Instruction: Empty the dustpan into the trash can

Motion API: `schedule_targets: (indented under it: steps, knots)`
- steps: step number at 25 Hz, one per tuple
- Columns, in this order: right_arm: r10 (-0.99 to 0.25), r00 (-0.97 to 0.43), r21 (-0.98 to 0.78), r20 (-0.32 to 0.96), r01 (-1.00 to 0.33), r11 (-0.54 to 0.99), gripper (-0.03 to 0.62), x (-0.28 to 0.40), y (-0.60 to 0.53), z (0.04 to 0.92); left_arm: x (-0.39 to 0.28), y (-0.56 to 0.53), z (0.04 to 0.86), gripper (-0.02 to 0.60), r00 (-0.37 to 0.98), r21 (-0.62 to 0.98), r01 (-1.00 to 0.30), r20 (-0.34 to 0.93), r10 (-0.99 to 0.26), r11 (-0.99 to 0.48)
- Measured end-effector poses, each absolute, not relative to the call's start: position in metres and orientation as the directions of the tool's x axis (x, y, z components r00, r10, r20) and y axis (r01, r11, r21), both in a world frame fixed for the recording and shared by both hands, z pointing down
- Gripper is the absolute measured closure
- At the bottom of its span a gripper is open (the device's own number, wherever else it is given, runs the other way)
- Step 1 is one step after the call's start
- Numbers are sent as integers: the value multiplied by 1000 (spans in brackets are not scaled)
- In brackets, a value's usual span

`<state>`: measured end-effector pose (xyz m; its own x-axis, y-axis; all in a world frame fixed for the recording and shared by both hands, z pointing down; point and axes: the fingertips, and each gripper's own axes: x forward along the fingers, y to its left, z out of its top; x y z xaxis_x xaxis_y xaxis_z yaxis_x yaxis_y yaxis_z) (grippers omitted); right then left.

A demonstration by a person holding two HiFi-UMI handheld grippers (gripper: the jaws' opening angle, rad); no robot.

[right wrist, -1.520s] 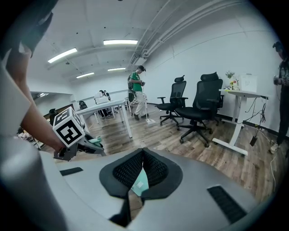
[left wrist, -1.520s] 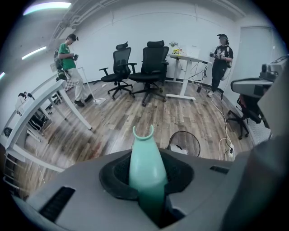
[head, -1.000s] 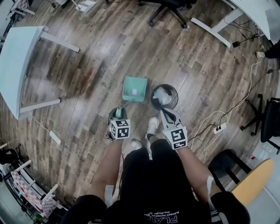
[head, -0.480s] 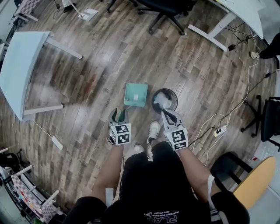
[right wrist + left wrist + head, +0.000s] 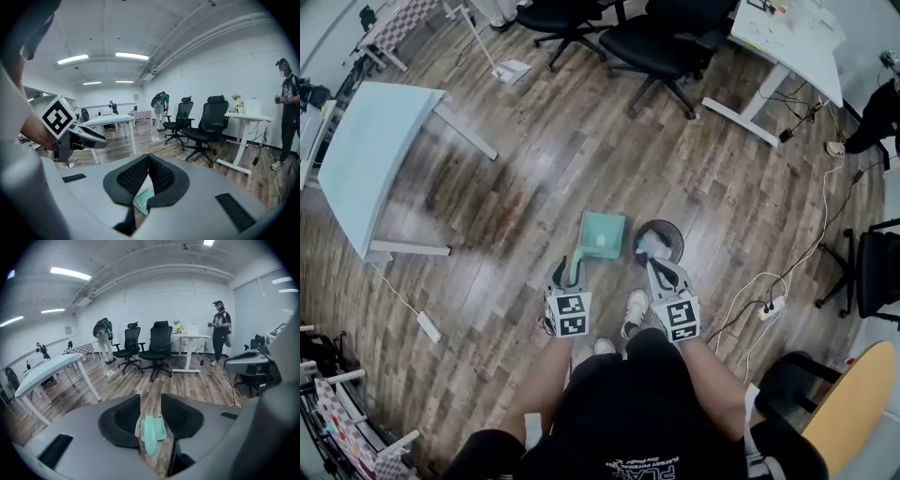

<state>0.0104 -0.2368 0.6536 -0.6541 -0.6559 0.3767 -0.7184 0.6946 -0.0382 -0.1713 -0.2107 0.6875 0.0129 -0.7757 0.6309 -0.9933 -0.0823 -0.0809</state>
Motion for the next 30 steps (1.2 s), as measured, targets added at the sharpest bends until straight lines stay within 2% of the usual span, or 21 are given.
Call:
schedule_targets:
  steps: [5, 11, 19, 30]
  knots:
    - [-670, -663, -13, 335, -714, 700, 571, 0, -206, 618, -169, -175, 650, 502, 36, -61, -994, 589, -807, -89]
    - [-696, -669, 34, 262, -714, 699, 571, -9, -173, 575, -164, -143, 602, 555, 90, -13, -994, 510, -855, -113]
    - [-704, -694, 81, 152, -701, 709, 571, -29, -119, 517, -162, -98, 558, 558, 140, 23, -989, 407, -903, -144]
    - [-703, -697, 127, 140, -692, 711, 571, -28, -63, 491, -160, -35, 546, 558, 150, 20, -988, 348, -926, -153]
